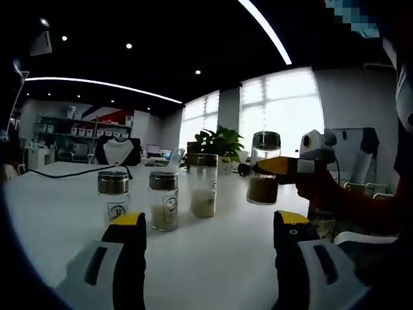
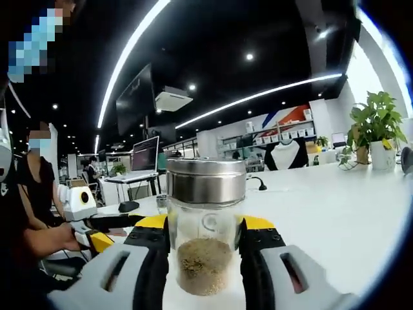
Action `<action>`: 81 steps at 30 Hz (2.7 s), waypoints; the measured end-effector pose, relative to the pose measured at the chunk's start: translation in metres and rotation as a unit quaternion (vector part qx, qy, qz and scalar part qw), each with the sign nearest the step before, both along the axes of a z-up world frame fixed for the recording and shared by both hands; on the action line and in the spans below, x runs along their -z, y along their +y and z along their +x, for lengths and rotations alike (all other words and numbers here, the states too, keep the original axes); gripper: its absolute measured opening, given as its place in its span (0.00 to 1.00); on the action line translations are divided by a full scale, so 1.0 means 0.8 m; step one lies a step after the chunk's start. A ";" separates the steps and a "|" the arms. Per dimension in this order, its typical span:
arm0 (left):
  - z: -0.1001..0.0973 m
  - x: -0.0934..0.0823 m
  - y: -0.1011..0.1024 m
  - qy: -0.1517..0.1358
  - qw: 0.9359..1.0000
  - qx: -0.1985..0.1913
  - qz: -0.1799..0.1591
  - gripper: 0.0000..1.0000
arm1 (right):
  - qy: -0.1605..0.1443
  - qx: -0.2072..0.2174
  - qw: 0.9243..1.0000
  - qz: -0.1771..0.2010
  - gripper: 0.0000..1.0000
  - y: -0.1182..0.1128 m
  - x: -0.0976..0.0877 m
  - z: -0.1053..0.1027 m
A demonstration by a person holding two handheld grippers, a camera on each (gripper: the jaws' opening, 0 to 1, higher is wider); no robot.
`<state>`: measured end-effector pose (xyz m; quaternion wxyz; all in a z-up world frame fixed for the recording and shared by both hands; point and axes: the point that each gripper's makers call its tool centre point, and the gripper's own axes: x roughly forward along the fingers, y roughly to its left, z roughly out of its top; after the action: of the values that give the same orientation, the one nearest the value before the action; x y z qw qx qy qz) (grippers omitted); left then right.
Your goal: Rotate the seasoning bottle until the label or dispensing opening points toward the visible target arrow and the bottle remains upright within the marked orientation range
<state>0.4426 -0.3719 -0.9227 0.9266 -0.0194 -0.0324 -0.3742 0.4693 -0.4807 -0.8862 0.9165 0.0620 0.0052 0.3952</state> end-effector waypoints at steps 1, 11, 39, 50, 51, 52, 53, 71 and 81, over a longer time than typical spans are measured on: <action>-0.008 0.008 -0.012 -0.002 0.999 0.022 0.032 0.78 | -0.001 -0.011 1.000 0.003 0.40 0.008 0.000 -0.006; -0.017 0.012 -0.039 0.024 0.998 0.055 0.016 0.76 | 0.004 -0.060 0.998 0.010 0.40 0.052 -0.001 -0.028; -0.036 0.005 -0.059 -0.024 0.995 0.097 0.014 0.42 | -0.073 -0.211 0.972 -0.071 0.40 0.133 0.006 -0.076; -0.005 -0.006 -0.038 -0.036 0.997 -0.035 0.063 0.41 | -0.156 -0.218 0.956 -0.121 0.40 0.146 -0.007 -0.062; 0.000 -0.008 -0.037 -0.036 0.996 -0.045 0.061 0.41 | -0.156 -0.214 0.957 -0.118 0.40 0.148 -0.009 -0.060; 0.003 -0.010 -0.037 -0.032 0.997 -0.047 0.052 0.41 | -0.156 -0.213 0.957 -0.117 0.39 0.149 -0.010 -0.058; 0.005 -0.010 -0.036 -0.023 0.998 -0.050 0.041 0.41 | -0.152 -0.210 0.959 -0.114 0.39 0.149 -0.012 -0.055; 0.052 -0.042 -0.049 -0.047 0.989 -0.141 0.027 0.41 | -0.137 -0.145 0.969 -0.149 0.38 0.123 -0.045 -0.014; 0.052 -0.022 -0.063 -0.042 0.982 -0.169 0.069 0.41 | -0.105 -0.129 0.980 -0.113 0.38 0.101 -0.035 -0.012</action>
<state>0.4845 -0.4221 -0.9050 0.9734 0.0664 -0.0480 -0.2141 0.4595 -0.4000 -0.8583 0.8546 -0.0852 -0.0383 0.5108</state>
